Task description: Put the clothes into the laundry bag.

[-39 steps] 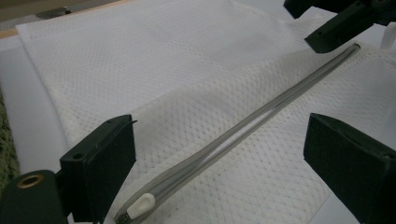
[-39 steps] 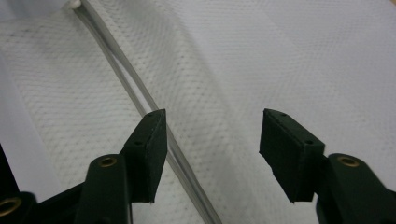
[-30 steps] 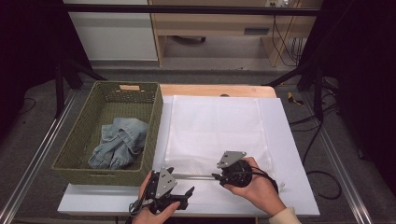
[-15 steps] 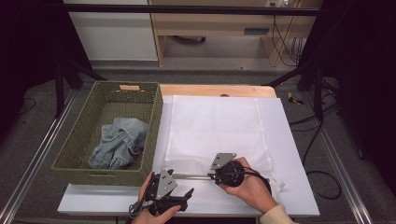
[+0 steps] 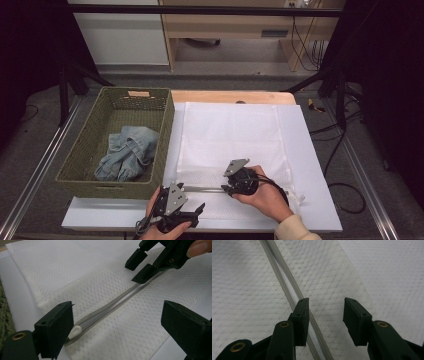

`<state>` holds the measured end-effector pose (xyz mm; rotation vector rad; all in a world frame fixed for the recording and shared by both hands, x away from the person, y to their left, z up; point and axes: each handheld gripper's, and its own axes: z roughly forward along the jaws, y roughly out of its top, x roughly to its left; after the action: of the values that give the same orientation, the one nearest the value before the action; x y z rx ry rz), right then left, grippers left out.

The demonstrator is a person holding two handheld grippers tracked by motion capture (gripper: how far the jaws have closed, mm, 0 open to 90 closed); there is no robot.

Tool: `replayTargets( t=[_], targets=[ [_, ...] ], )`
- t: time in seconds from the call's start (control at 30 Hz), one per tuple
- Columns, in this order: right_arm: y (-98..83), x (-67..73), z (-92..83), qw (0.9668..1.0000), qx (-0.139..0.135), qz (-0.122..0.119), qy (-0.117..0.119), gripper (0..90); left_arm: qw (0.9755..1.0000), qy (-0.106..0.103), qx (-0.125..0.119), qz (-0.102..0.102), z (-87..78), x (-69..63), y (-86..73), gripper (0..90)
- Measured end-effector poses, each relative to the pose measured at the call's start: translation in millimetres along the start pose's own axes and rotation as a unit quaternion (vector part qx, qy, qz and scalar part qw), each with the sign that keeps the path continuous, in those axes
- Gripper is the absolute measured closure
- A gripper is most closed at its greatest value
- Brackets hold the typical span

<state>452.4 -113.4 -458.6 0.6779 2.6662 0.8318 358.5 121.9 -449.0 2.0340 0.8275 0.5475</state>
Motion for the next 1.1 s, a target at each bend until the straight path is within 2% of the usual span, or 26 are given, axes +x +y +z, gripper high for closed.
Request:
replayTargets(
  t=[0.23,0.5,0.7,0.87,0.93,1.0,1.03,1.1],
  targets=[
    [0.3,0.7,2.5,1.0000,0.004,0.002,0.006,55.0,0.9999,-0.003,0.003,0.010,1.0,-3.9,0.8,10.9],
    [0.2,-1.3,7.3,0.9998,0.013,0.007,0.011,55.5,1.0000,-0.001,0.005,0.005,0.4,-2.0,0.7,11.3],
    [-1.3,-6.2,7.7,0.9995,0.010,0.018,0.025,66.4,1.0000,-0.001,0.006,0.005,0.5,-1.3,0.4,11.3],
    [-2.4,-4.9,9.9,0.9994,-0.004,0.024,0.025,86.4,1.0000,-0.008,0.000,-0.003,-0.6,0.0,1.7,11.4],
    [-3.4,-4.7,10.5,0.9993,-0.013,0.029,0.021,88.4,1.0000,0.005,-0.001,-0.004,-2.3,0.7,1.4,11.6],
    [-3.3,-2.1,7.7,0.9997,-0.012,0.020,0.007,88.5,0.9999,0.007,-0.003,-0.008,-3.1,0.5,2.3,12.1],
    [-3.0,-1.1,6.0,0.9996,-0.017,0.022,0.004,88.6,1.0000,0.009,-0.003,-0.001,-3.0,-0.3,3.2,12.1],
    [-1.5,-0.5,-1.9,0.9985,-0.042,0.035,-0.001,88.7,1.0000,0.007,-0.002,0.002,-2.3,-1.4,3.6,12.0]
  ],
)
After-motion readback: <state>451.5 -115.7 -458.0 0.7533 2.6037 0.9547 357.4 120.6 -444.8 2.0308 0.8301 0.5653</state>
